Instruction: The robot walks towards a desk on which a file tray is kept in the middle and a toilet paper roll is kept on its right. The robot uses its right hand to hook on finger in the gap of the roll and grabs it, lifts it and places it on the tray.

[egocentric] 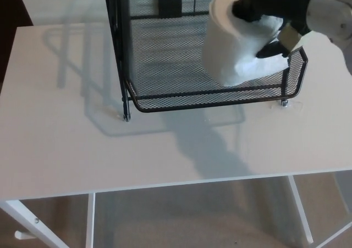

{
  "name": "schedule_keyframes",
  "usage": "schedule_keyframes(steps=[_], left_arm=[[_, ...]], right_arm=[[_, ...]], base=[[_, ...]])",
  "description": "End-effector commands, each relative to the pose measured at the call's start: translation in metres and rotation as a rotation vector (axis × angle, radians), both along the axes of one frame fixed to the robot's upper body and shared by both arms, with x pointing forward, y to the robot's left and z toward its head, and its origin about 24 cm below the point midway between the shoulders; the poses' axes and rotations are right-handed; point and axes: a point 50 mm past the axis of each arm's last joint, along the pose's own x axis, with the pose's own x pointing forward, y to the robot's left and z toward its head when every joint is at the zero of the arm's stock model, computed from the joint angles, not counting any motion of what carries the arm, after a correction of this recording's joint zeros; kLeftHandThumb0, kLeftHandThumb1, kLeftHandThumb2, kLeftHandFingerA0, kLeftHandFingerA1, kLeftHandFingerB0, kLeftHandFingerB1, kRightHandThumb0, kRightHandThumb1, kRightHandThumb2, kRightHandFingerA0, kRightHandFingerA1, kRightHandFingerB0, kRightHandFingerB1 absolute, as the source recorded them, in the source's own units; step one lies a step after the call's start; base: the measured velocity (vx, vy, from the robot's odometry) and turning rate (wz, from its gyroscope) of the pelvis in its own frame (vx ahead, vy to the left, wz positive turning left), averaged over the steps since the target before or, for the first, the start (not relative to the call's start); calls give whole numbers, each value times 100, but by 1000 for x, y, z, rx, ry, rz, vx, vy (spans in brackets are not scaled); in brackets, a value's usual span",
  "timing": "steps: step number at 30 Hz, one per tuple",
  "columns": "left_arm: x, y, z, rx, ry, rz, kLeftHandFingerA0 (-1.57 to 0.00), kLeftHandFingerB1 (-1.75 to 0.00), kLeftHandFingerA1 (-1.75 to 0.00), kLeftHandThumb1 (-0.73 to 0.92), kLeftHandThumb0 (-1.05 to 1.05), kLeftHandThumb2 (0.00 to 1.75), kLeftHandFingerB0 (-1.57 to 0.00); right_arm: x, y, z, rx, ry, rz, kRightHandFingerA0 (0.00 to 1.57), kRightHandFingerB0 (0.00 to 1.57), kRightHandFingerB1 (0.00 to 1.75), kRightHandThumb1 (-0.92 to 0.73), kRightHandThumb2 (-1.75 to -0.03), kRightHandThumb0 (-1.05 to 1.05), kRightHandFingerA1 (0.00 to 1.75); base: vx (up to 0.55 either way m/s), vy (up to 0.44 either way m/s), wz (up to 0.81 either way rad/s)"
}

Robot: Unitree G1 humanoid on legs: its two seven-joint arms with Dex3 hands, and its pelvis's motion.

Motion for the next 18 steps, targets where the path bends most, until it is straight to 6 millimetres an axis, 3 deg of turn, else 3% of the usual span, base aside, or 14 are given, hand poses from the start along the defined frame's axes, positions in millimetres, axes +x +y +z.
schedule_keyframes(steps=[1, 3, 6, 9, 10, 12, 14, 15, 17, 18], left_arm=[[1, 3, 3, 34, -12, -10, -46, -42, -53, 84, -72, 65, -35], [1, 3, 3, 30, -10, -26, -43, -41, -52, 86, -71, 65, -32], [1, 3, 4, 31, -8, -21, -43, -41, -52, 85, -71, 65, -32], [-1, 4, 3, 35, -1, -26, -46, -41, -52, 85, -72, 65, -34], [-1, 4, 3, 36, 0, -23, -46, -41, -52, 85, -72, 65, -34], [-1, 3, 3, 34, -1, -14, -45, -41, -52, 85, -70, 65, -33], [-1, 3, 2, 33, 0, -16, -44, -40, -51, 85, -70, 65, -32], [-1, 3, 3, 30, -4, -14, -44, -40, -51, 85, -72, 65, -32], [-3, 4, 3, 29, -3, -10, -44, -40, -51, 85, -72, 65, -32], [-3, 4, 2, 16, -15, 19, -43, -40, -51, 84, -71, 65, -32]], right_arm=[[-1, 10, -3, -54, -16, 36, 71, 81, 67, -62, -61, -33, 150], [-2, 13, 5, -18, -4, 61, 76, 84, 65, -60, -60, -32, 134], [-2, 17, 15, -24, -2, 66, 76, 76, 59, -68, -63, -37, 144], [-2, 20, 24, -29, 8, 50, 76, 52, 36, -69, -61, -37, 112], [-2, 19, 28, -33, 14, 39, 76, 52, 36, -69, -61, -37, 112], [-2, 19, 34, -46, 56, 25, 65, 39, 35, -65, -61, -39, 123], [-1, 17, 42, -29, 111, 15, 62, 31, 34, -62, -59, -36, 114], [-1, 15, 47, -32, 138, 13, 43, 34, 36, -61, -58, -35, 80], [0, 16, 48, -35, 153, 15, 43, 34, 36, -61, -58, -35, 80], [0, 16, 52, -54, 168, 5, 32, 36, 38, -61, -58, -36, 76]], base=[[0, 0, 0], [0, 0, 0], [0, 0, 0], [0, 0, 0], [0, 0, 0], [0, 0, 0], [0, 0, 0], [0, 0, 0], [0, 0, 0], [0, 0, 0]])
